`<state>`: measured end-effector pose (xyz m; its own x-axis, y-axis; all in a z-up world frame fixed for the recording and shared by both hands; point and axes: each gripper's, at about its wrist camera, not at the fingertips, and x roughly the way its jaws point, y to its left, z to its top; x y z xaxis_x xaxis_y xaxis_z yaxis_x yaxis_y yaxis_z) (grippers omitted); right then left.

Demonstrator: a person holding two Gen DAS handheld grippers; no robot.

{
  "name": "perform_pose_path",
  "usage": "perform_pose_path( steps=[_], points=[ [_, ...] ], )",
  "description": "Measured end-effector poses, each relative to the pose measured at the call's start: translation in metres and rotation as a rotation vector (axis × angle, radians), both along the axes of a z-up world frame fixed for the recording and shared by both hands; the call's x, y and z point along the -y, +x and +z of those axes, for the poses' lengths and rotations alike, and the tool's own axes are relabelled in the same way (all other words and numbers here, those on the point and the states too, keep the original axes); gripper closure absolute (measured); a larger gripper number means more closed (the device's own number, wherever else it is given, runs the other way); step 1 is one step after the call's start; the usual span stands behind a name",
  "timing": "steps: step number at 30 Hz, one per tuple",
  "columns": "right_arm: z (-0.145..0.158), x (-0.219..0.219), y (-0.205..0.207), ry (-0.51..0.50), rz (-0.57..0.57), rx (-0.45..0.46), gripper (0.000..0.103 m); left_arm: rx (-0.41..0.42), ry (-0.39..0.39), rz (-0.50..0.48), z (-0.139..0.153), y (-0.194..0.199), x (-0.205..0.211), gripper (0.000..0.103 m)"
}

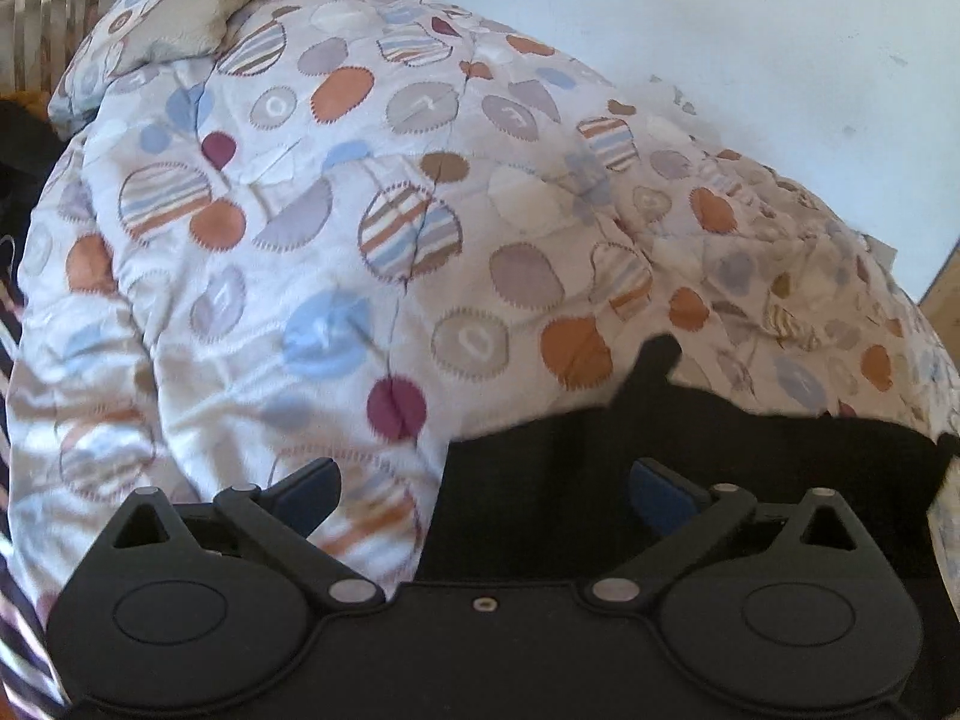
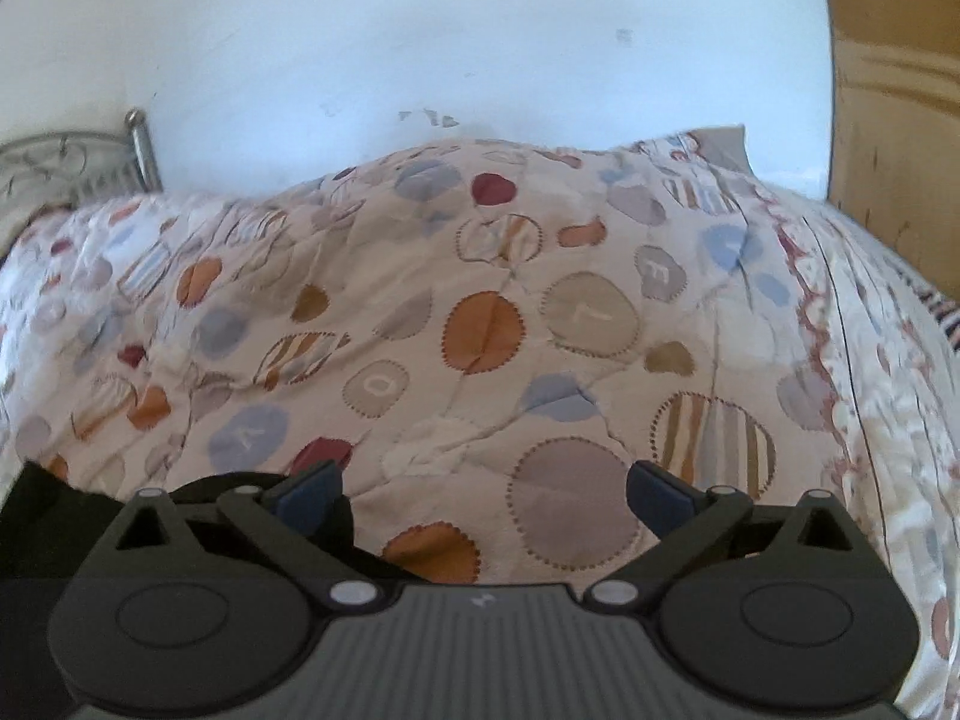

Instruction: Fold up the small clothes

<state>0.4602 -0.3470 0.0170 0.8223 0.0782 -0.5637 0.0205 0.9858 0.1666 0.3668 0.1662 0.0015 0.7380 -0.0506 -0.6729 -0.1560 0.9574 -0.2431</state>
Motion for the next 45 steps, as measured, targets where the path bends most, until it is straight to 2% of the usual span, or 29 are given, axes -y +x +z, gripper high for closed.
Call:
perform_pose_path(
  steps=[5, 9, 14, 16, 20, 22, 24, 25, 27, 28, 30, 32, 34, 36, 38, 41, 45],
  points=[
    [-0.002, 0.015, -0.028, 0.003, 0.019, -0.005, 0.0, 0.001, 0.025, -0.069, -0.017, -0.044, 0.013, 0.001],
    [-0.012, 0.031, -0.081, -0.014, 0.04, -0.013, 0.0, -0.019, 0.06, -0.084, -0.033, -0.075, 0.02, 0.001],
    [-0.03, 0.04, -0.154, -0.027, 0.047, -0.051, 0.0, -0.037, 0.057, -0.053, -0.05, -0.11, 0.025, 0.001],
    [-0.035, 0.039, -0.185, -0.029, 0.041, -0.032, 0.0, -0.033, 0.051, -0.035, -0.054, -0.122, 0.026, 0.001],
    [-0.039, 0.038, -0.232, 0.03, 0.039, 0.04, 0.0, -0.027, 0.057, 0.0, -0.06, -0.141, 0.027, 0.004],
    [-0.039, 0.031, -0.247, 0.014, 0.059, 0.079, 0.007, -0.029, 0.067, 0.003, -0.06, -0.146, 0.03, 0.006],
    [-0.038, 0.022, -0.251, -0.033, 0.081, 0.093, 0.022, -0.026, 0.082, 0.004, -0.059, -0.15, 0.033, 0.011],
    [-0.037, 0.019, -0.25, -0.04, 0.091, 0.087, 0.025, -0.022, 0.092, -0.002, -0.058, -0.152, 0.035, 0.016],
    [-0.036, 0.014, -0.247, -0.03, 0.118, 0.088, 0.041, 0.0, 0.117, -0.01, -0.055, -0.155, 0.039, 0.02],
    [-0.036, 0.011, -0.245, -0.038, 0.129, 0.091, 0.045, 0.015, 0.126, -0.008, -0.053, -0.155, 0.041, 0.024],
    [-0.037, 0.004, -0.238, -0.055, 0.149, 0.08, 0.056, 0.034, 0.131, -0.012, -0.05, -0.154, 0.042, 0.035],
    [-0.04, 0.0, -0.23, -0.035, 0.169, 0.053, 0.063, 0.025, 0.111, -0.034, -0.051, -0.149, 0.041, 0.07],
    [-0.044, -0.002, -0.223, -0.037, 0.173, 0.027, 0.063, -0.013, 0.095, -0.045, -0.055, -0.143, 0.04, 0.084],
    [-0.048, -0.002, -0.22, -0.018, 0.181, 0.006, 0.063, -0.032, 0.083, -0.048, -0.059, -0.14, 0.038, 0.086],
    [-0.052, -0.001, -0.217, -0.004, 0.179, -0.008, 0.065, -0.044, 0.087, -0.057, -0.062, -0.137, 0.037, 0.099],
    [-0.053, 0.005, -0.214, 0.041, 0.181, -0.025, 0.097, -0.027, 0.072, -0.006, -0.061, -0.137, 0.031, 0.1],
    [-0.038, 0.022, -0.221, 0.115, 0.116, 0.025, 0.098, 0.042, 0.019, 0.078, -0.046, -0.147, 0.019, 0.101]
  ],
)
